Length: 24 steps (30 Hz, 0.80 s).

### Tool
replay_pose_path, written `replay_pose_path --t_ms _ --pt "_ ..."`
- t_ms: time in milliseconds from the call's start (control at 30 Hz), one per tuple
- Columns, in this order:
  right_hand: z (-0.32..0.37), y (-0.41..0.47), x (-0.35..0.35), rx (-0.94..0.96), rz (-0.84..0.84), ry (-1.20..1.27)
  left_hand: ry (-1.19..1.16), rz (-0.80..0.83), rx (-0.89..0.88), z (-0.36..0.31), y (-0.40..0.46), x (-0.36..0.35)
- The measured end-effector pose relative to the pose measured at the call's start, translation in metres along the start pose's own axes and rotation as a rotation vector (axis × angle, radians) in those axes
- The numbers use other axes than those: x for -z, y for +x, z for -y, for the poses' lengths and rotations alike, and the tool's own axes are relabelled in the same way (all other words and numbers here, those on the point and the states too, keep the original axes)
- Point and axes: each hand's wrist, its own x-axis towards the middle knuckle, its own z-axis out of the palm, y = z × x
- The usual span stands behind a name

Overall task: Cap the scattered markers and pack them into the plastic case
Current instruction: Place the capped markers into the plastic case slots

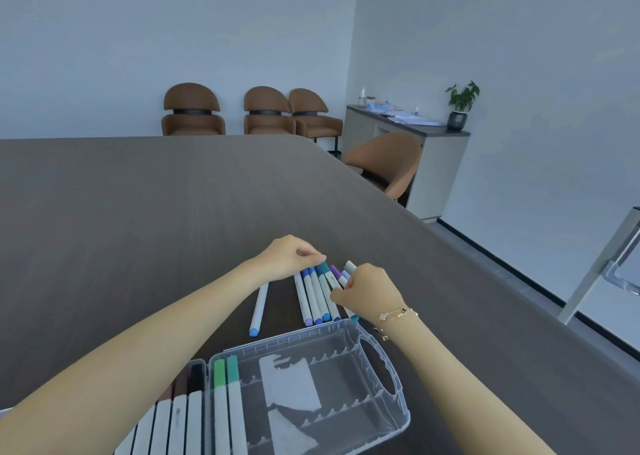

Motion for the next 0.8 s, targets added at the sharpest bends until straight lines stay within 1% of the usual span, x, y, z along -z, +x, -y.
replay_pose_path --t_ms 133,200,267,333,400,467,567,633,800 --pt "0.017 -0.017 0.008 0.084 0.076 0.146 -0.066 -0.046 0.043 -0.01 -0.022 0.02" --pt "0.029 -0.033 0.011 0.123 0.13 0.153 -0.14 -0.04 0.11 -0.014 -0.039 0.03" --pt "0.038 -0.052 0.01 0.137 0.232 0.115 -0.187 -0.019 0.167 -0.015 -0.063 0.037" --pt "0.045 -0.074 0.004 0.145 0.359 0.098 -0.104 0.014 0.177 -0.011 -0.089 0.04" --pt "0.049 -0.093 -0.004 0.17 0.44 0.079 -0.021 0.056 0.157 -0.006 -0.115 0.038" --pt "0.05 -0.107 -0.013 0.207 0.496 0.05 -0.016 0.098 0.13 -0.001 -0.133 0.034" --pt "0.054 -0.12 -0.024 0.229 0.584 0.038 -0.017 0.116 0.108 0.005 -0.153 0.028" --pt "0.056 -0.125 -0.027 0.22 0.599 0.053 -0.009 0.121 0.08 0.007 -0.16 0.025" --pt "0.057 -0.127 -0.03 0.197 0.571 0.113 -0.035 0.093 0.047 0.009 -0.164 0.026"
